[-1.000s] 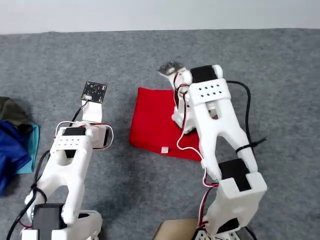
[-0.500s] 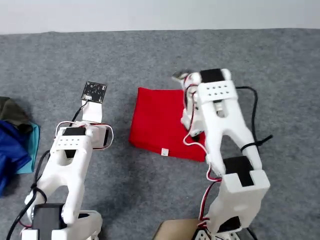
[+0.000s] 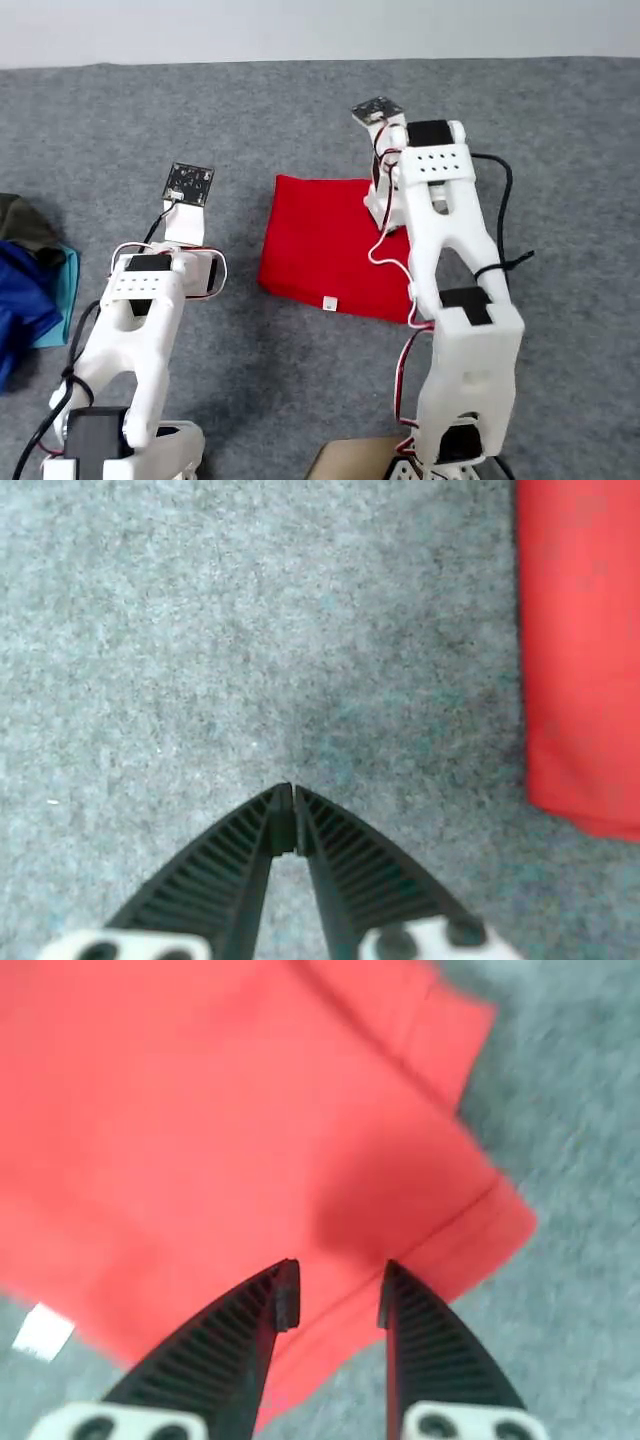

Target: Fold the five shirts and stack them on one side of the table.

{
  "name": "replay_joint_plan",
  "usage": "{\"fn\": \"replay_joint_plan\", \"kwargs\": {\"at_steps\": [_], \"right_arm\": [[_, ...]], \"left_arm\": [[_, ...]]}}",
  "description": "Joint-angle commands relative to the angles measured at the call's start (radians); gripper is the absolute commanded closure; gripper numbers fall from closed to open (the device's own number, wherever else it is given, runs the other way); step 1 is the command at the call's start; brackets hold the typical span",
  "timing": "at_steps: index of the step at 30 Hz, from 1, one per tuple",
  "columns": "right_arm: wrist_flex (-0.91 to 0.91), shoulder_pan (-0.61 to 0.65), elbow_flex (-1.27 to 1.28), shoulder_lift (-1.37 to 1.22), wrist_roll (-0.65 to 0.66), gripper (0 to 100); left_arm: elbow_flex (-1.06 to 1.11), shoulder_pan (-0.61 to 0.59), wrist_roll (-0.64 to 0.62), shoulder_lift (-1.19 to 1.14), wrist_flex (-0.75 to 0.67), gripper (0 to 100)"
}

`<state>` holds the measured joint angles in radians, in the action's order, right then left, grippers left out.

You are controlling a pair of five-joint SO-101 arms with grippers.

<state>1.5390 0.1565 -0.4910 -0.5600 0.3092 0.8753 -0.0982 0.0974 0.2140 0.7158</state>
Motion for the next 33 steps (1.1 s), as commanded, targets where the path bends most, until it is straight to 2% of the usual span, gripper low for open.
{"fn": "replay_joint_plan", "kwargs": {"at_steps": [1, 7, 10, 23, 28, 33], "right_arm": [[-0.030, -0.042, -0.097, -0.030, -0.005, 85.7], [0.145, -0.059, -0.262, -0.045, -0.011, 77.5], [0.213, -0.073, -0.364, -0.051, -0.012, 76.9], [0.125, -0.097, -0.393, -0.274, -0.014, 77.2], [0.047, -0.081, -0.397, -0.282, 0.052, 88.3], [0.051, -0.064, -0.462, -0.265, 0.104, 93.5]], "left_arm": [[-0.004, 0.008, -0.009, 0.043, -0.018, 99], [-0.004, 0.008, -0.009, 0.043, -0.020, 99], [-0.007, 0.008, -0.009, 0.043, -0.020, 99], [-0.007, 0.008, -0.009, 0.043, -0.020, 99], [-0.007, 0.008, -0.009, 0.043, -0.020, 99], [-0.007, 0.008, -0.009, 0.043, -0.021, 99]]}}
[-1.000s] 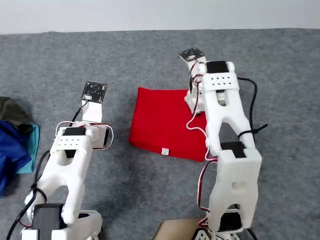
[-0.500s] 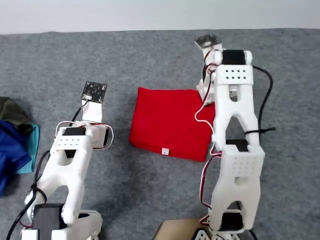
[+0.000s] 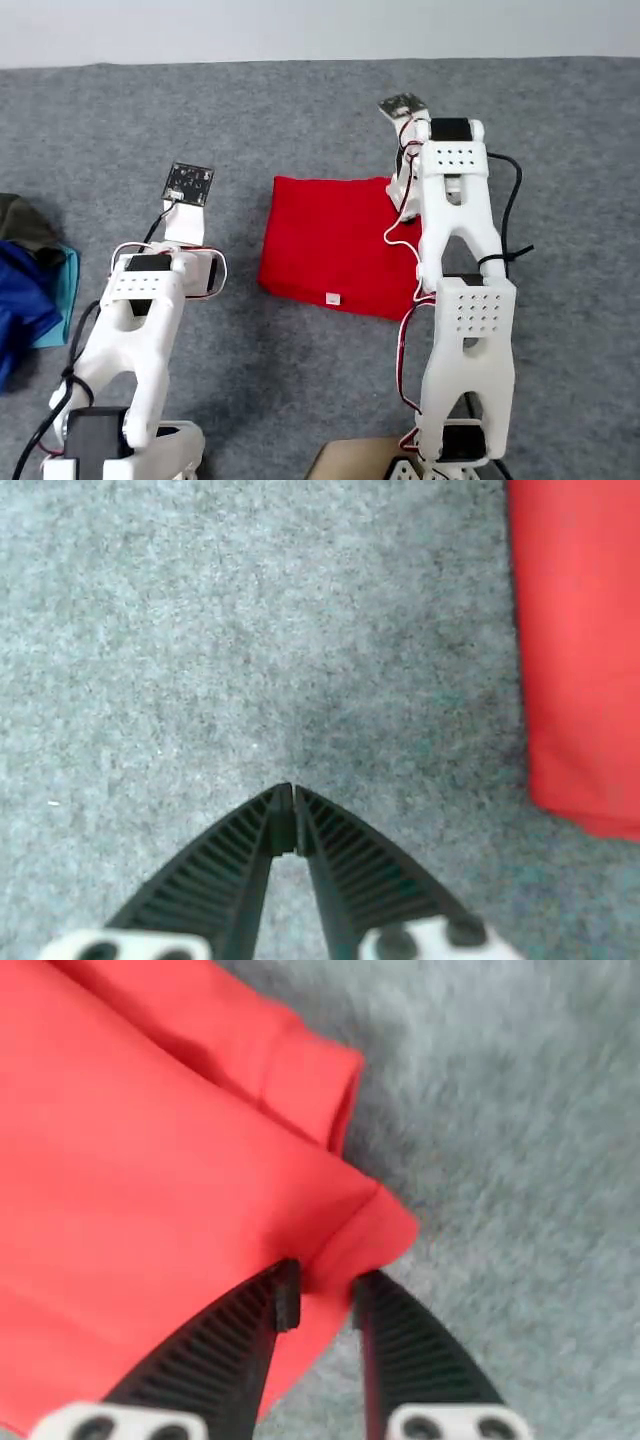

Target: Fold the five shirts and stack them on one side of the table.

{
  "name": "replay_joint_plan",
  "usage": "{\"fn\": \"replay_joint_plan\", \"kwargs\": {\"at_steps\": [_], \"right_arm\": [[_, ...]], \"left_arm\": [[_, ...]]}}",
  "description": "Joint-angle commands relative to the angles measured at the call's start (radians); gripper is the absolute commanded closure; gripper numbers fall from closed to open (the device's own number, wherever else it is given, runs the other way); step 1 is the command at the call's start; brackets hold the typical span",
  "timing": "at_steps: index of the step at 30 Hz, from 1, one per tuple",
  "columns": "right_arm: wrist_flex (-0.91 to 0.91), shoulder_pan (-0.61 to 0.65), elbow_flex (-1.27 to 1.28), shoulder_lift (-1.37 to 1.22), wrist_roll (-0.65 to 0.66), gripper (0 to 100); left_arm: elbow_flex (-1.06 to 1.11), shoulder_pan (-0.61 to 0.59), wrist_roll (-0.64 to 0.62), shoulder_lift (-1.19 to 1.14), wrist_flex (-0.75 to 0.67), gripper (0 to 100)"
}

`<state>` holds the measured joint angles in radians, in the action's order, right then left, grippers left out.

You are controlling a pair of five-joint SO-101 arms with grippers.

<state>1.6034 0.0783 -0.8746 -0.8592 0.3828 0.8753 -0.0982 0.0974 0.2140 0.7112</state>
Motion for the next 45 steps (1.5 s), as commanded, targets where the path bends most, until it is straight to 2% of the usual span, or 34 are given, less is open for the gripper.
{"fn": "replay_joint_plan", "kwargs": {"at_steps": [1, 7, 19, 24, 27, 31, 33, 39, 45], "right_arm": [[-0.013, 0.018, -0.104, 0.036, 0.043, 94.6], [-0.013, 0.045, -0.222, 0.033, 0.121, 98.7], [-0.111, 0.061, -0.262, 0.030, 0.123, 98.7], [-0.033, 0.051, -0.265, 0.007, 0.121, 98.7], [0.061, 0.044, -0.265, -0.001, 0.118, 97.0], [0.199, 0.022, -0.261, 0.008, 0.094, 85.7], [0.196, -0.010, -0.259, 0.024, 0.035, 84.4], [0.189, -0.033, -0.261, 0.041, 0.031, 84.4], [0.105, -0.027, -0.265, -0.054, 0.028, 84.4]], "left_arm": [[-0.007, 0.008, -0.009, 0.043, -0.020, 99], [-0.004, 0.008, -0.009, 0.043, -0.031, 99], [-0.004, 0.008, -0.009, 0.041, -0.032, 99], [-0.004, 0.008, -0.009, 0.041, -0.032, 99], [-0.004, 0.008, -0.009, 0.040, -0.034, 99], [-0.004, 0.008, -0.009, 0.040, -0.034, 99], [-0.004, 0.008, -0.009, 0.040, -0.034, 99], [-0.004, 0.008, -0.009, 0.040, -0.034, 99], [-0.004, 0.008, -0.009, 0.040, -0.034, 99]]}}
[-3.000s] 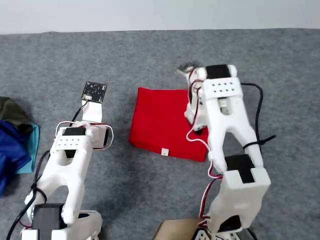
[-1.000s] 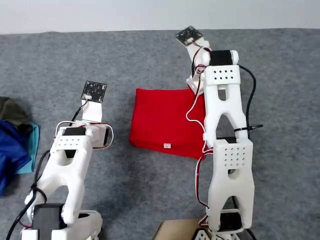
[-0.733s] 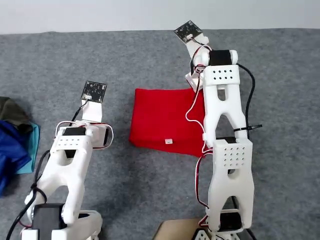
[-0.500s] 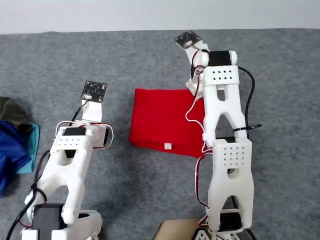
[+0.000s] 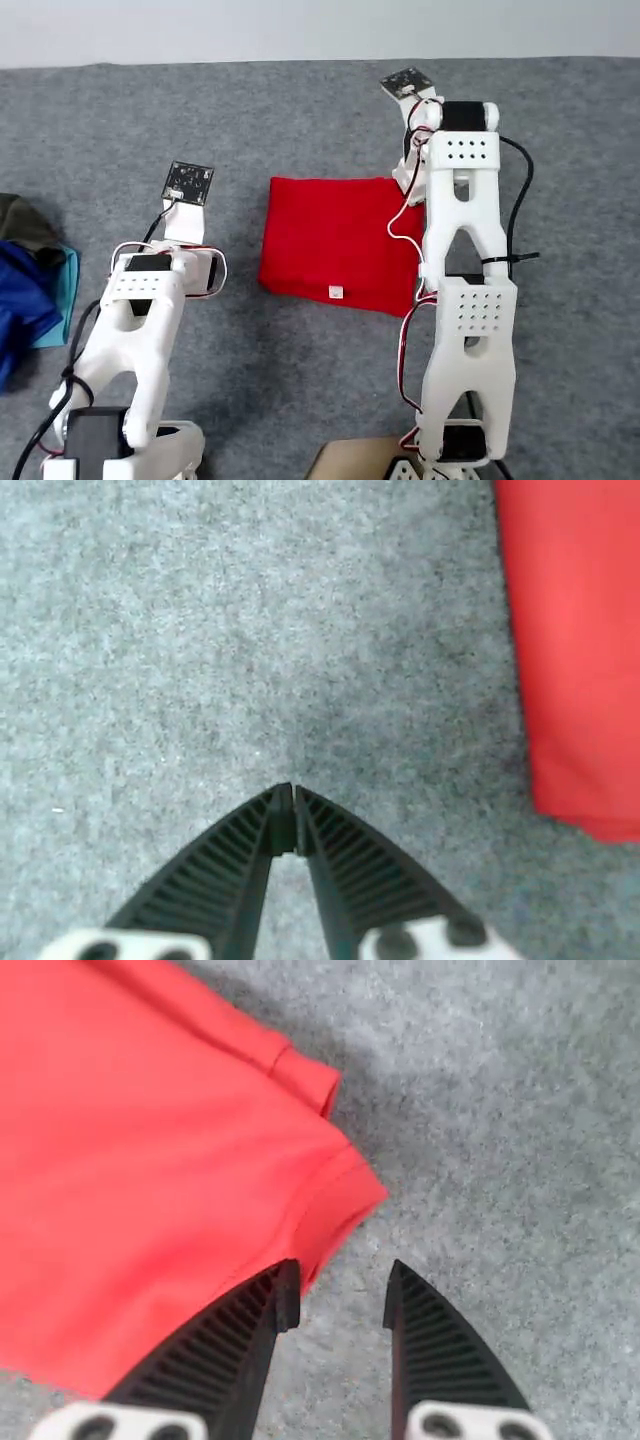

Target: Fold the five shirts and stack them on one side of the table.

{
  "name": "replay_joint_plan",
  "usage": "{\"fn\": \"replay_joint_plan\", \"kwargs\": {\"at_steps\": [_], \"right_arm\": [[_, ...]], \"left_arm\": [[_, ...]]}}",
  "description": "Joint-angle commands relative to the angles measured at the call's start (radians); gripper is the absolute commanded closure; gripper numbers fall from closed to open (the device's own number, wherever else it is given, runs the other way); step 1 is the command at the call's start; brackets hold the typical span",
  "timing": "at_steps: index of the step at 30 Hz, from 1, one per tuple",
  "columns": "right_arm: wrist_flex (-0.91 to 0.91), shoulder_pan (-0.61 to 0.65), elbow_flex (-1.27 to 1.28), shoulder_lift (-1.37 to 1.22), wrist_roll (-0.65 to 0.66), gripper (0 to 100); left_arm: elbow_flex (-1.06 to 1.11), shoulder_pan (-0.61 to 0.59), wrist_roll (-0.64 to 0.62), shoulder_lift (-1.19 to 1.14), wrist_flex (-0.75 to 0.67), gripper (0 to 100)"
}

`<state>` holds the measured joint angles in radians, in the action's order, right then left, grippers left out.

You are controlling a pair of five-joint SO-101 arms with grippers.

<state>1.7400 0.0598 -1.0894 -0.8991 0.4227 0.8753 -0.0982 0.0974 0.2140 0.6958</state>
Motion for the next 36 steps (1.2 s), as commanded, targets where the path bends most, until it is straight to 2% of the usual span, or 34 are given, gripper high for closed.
{"fn": "replay_joint_plan", "kwargs": {"at_steps": [1, 6, 9, 14, 18, 22, 32, 34, 36], "right_arm": [[-0.042, -0.005, -0.051, -0.030, -0.012, 84.4], [-0.111, 0.019, -0.051, -0.094, -0.061, 84.6], [-0.139, 0.036, -0.052, -0.107, -0.048, 85.4], [-0.127, 0.059, -0.126, -0.085, 0.020, 98.7], [-0.105, 0.059, -0.238, -0.076, 0.086, 98.7], [-0.101, 0.059, -0.341, -0.081, 0.097, 98.7], [-0.171, 0.051, -0.325, -0.150, 0.137, 98.7], [-0.120, 0.056, -0.328, -0.174, 0.137, 96.8], [-0.045, 0.058, -0.333, -0.182, 0.132, 90.5]], "left_arm": [[-0.004, 0.008, -0.009, 0.040, -0.018, 99], [-0.004, 0.008, -0.009, 0.040, -0.018, 99], [-0.004, 0.008, -0.009, 0.040, -0.018, 99], [-0.004, 0.008, -0.009, 0.038, -0.020, 99], [-0.004, 0.008, -0.009, 0.038, -0.020, 99], [-0.004, 0.008, -0.009, 0.038, -0.020, 99], [-0.004, 0.008, -0.009, 0.038, -0.020, 99], [-0.004, 0.008, -0.009, 0.038, -0.020, 99], [-0.004, 0.008, -0.009, 0.038, -0.020, 99]]}}
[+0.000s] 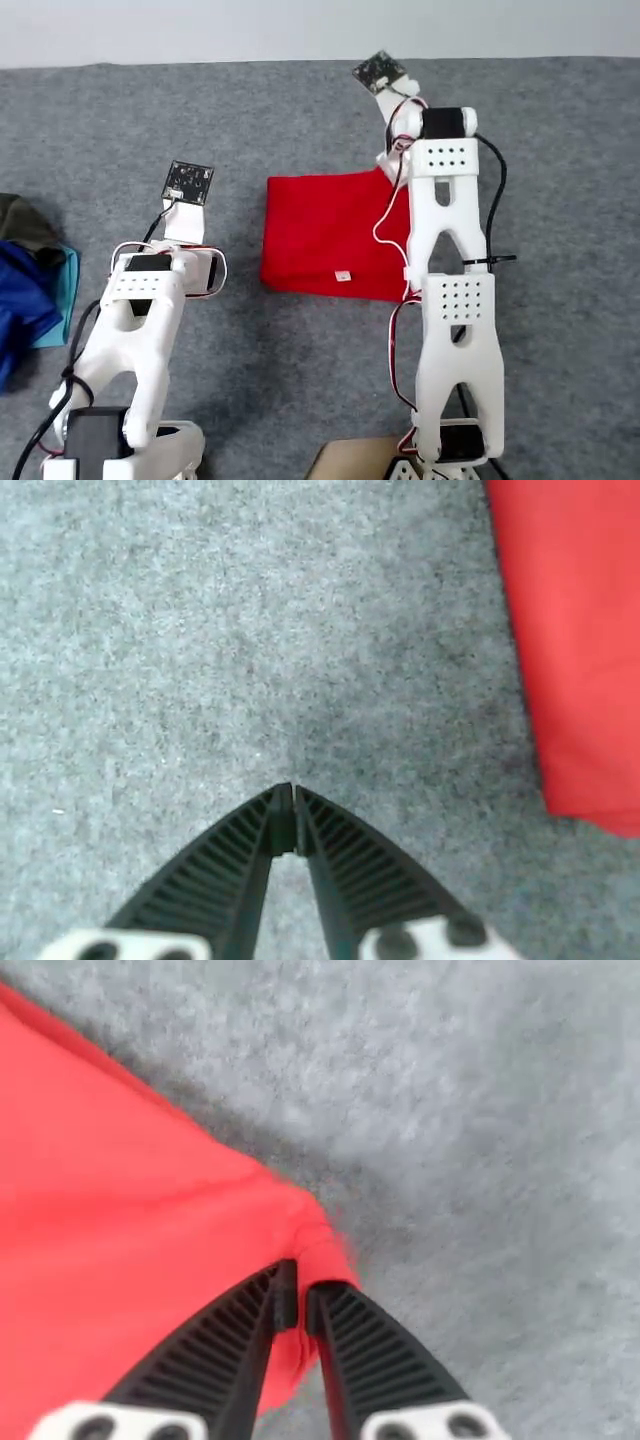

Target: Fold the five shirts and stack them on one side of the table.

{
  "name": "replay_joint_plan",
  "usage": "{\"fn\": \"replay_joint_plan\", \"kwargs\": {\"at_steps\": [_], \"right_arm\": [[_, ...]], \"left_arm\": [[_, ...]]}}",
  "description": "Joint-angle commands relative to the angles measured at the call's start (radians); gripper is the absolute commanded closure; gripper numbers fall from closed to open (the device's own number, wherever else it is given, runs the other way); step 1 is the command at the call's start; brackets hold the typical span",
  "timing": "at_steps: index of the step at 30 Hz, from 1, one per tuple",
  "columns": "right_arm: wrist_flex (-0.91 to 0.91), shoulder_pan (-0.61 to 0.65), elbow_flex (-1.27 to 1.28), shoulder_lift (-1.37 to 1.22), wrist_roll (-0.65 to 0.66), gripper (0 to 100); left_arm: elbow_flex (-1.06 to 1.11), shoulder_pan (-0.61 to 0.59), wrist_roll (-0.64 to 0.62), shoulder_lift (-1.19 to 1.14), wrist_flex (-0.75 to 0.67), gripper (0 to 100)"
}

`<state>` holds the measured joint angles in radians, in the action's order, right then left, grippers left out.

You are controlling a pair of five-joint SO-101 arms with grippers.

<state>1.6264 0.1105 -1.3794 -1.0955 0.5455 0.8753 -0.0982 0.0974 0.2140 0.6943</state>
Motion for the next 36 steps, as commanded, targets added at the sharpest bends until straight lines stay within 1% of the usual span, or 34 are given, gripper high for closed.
{"fn": "replay_joint_plan", "kwargs": {"at_steps": [1, 3, 5, 9, 11, 13, 16, 17, 19, 21, 24, 27, 32, 36], "right_arm": [[0.108, 0.007, -0.043, 0.022, 0.006, 86.7], [0.162, 0.001, -0.043, 0.050, -0.043, 81.2], [0.170, -0.013, -0.043, 0.096, -0.087, 78.8], [0.173, -0.018, -0.032, 0.208, -0.104, 78.6], [0.173, -0.015, 0.017, 0.268, -0.104, 78.8], [0.173, -0.012, 0.097, 0.332, -0.104, 82.8], [0.173, -0.002, 0.273, 0.438, -0.106, 97.0], [0.173, 0.001, 0.341, 0.473, -0.112, 99.8], [0.171, 0.007, 0.485, 0.538, -0.167, 97.2], [0.168, 0.025, 0.612, 0.579, -0.232, 99.2], [0.165, 0.058, 0.746, 0.585, -0.256, 98.9], [0.116, 0.077, 0.821, 0.572, -0.259, 98.9], [0.059, 0.101, 0.861, 0.509, -0.301, 98.9], [0.108, 0.101, 0.867, 0.453, -0.301, 98.9]], "left_arm": [[-0.004, 0.008, -0.009, 0.038, -0.018, 99], [-0.004, 0.008, -0.009, 0.038, -0.018, 99], [-0.004, 0.008, -0.009, 0.038, -0.018, 99], [-0.004, 0.008, -0.009, 0.038, -0.018, 99], [-0.004, 0.008, -0.009, 0.038, -0.018, 99], [-0.004, 0.008, -0.009, 0.038, -0.018, 99], [-0.004, 0.008, -0.009, 0.038, -0.018, 99], [-0.004, 0.008, -0.009, 0.038, -0.018, 99], [-0.004, 0.008, -0.009, 0.038, -0.018, 99], [-0.004, 0.008, -0.009, 0.038, -0.018, 99], [-0.004, 0.008, -0.009, 0.038, -0.018, 99], [-0.004, 0.008, -0.009, 0.038, -0.018, 99], [-0.004, 0.008, -0.009, 0.038, -0.018, 99], [-0.004, 0.008, -0.009, 0.038, -0.018, 99]]}}
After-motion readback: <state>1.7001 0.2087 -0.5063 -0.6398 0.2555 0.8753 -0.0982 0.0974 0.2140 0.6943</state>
